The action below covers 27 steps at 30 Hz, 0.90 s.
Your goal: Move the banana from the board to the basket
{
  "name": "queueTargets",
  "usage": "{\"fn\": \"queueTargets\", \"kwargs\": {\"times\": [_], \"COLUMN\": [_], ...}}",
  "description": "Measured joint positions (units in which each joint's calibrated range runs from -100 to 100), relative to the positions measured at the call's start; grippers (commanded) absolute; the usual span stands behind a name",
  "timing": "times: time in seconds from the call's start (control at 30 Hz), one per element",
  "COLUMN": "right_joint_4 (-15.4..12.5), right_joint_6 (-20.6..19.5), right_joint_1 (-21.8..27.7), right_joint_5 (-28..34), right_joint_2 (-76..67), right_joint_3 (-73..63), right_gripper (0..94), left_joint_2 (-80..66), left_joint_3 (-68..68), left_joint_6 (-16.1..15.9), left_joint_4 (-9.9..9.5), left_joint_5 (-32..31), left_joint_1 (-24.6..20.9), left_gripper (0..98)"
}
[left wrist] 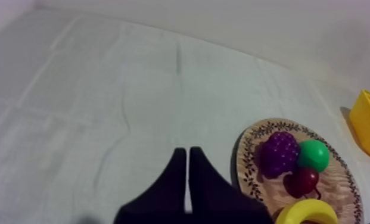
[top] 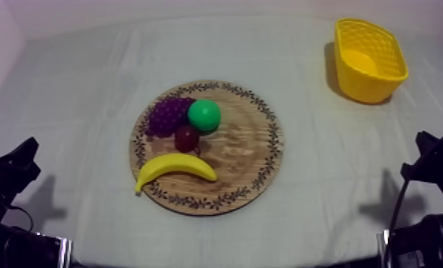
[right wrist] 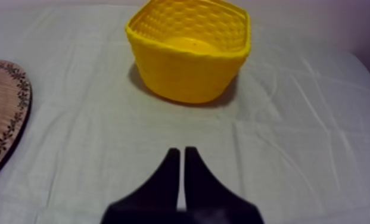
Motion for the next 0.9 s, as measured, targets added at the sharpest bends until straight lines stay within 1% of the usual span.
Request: {"fn": "queueTargets", "kwargs": {"times": [0.1,0.17,0.23,0.33,0.4,0.6,0.73,0.9], "right_joint_4": [-0.99,-2.04,-3.68,-6.33,-7.98,-11.73,-13.55,-13.40], "right_joint_6": [0.30,0.27,0.48,1.52,1.68,1.85,2.39,1.85], "right_joint_1": [0.50,1.31,2.42,3.73,3.66,2.79,1.63,-1.44], "right_joint_5": [-2.52,-4.20,-5.17,-4.57,-4.48,-3.76,-0.12,7.41], "right_joint_2": [0.00,0.00,-0.05,0.18,1.41,11.85,21.71,34.91], "right_joint_3": [-0.71,-2.47,-5.05,-9.78,-13.32,-27.51,-38.99,-53.75], "right_gripper": [0.6,0.6,0.6,0.6,0.6,0.6,0.6,0.6], "left_joint_2": [0.00,0.00,0.00,0.00,0.00,0.00,0.00,0.00], "left_joint_3": [0.00,0.00,0.00,0.00,0.00,0.00,0.00,0.00], "left_joint_6": [0.00,0.00,0.00,0.00,0.00,0.00,0.00,0.00], "left_joint_4": [0.00,0.00,0.00,0.00,0.00,0.00,0.00,0.00], "left_joint_5": [0.00,0.00,0.00,0.00,0.00,0.05,0.05,0.05], "left_joint_1": [0.00,0.00,0.00,0.00,0.00,0.00,0.00,0.00], "left_gripper": [0.1,0.1,0.1,0.1,0.1,0.1,0.1,0.1]}}
